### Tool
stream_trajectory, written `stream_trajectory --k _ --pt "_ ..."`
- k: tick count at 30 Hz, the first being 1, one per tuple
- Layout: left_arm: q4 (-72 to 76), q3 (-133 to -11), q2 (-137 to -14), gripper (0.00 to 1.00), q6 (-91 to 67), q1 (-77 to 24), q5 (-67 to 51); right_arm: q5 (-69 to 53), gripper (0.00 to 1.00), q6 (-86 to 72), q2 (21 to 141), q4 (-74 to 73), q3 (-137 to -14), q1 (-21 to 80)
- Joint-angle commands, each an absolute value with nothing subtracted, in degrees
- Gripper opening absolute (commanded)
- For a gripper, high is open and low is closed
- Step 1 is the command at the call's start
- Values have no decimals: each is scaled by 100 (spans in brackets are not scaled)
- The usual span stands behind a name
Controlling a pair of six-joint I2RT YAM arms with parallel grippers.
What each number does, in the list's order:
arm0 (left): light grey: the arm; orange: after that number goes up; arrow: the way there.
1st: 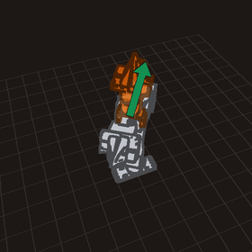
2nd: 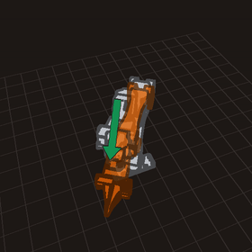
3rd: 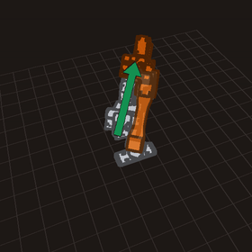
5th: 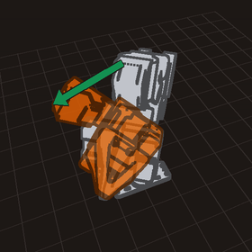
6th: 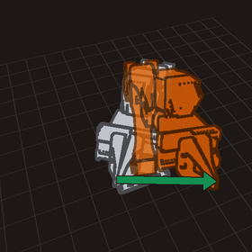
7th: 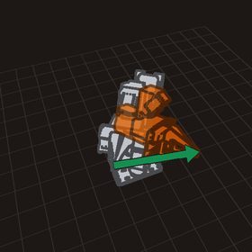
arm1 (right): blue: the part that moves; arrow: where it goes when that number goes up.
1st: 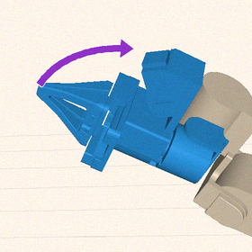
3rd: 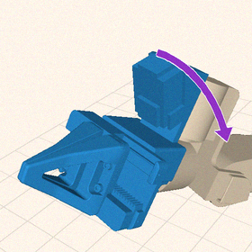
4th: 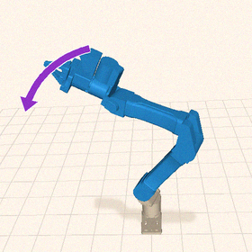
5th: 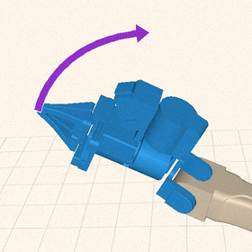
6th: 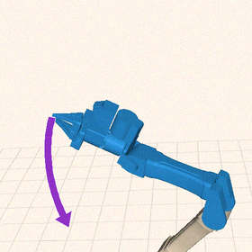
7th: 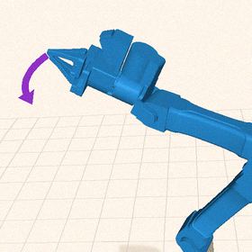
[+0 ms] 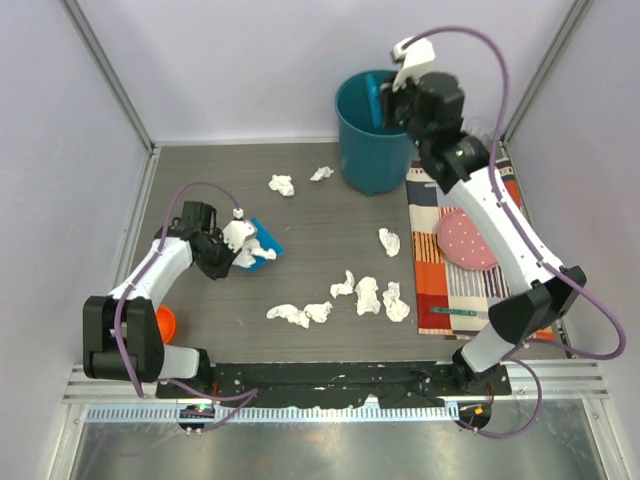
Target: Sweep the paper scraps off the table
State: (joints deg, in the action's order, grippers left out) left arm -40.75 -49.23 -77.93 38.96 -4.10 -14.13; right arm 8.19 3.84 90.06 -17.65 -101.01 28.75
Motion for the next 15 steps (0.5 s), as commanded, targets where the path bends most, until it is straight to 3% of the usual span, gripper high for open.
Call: stream_trajectory --k 1,11,15 --pt "-4078 -5089 -7585 0 3797 -387 -1512 475 1 975 9622 -1538 -11345 2305" --pt "-4219 -5089 -7444 0 3797 -396 -1433 -156 1 1090 11609 -2275 -13252 1758" --pt "-4350 -5229 -7409 0 3727 -395 -1406 -474 1 976 11646 -2679 -13061 1758"
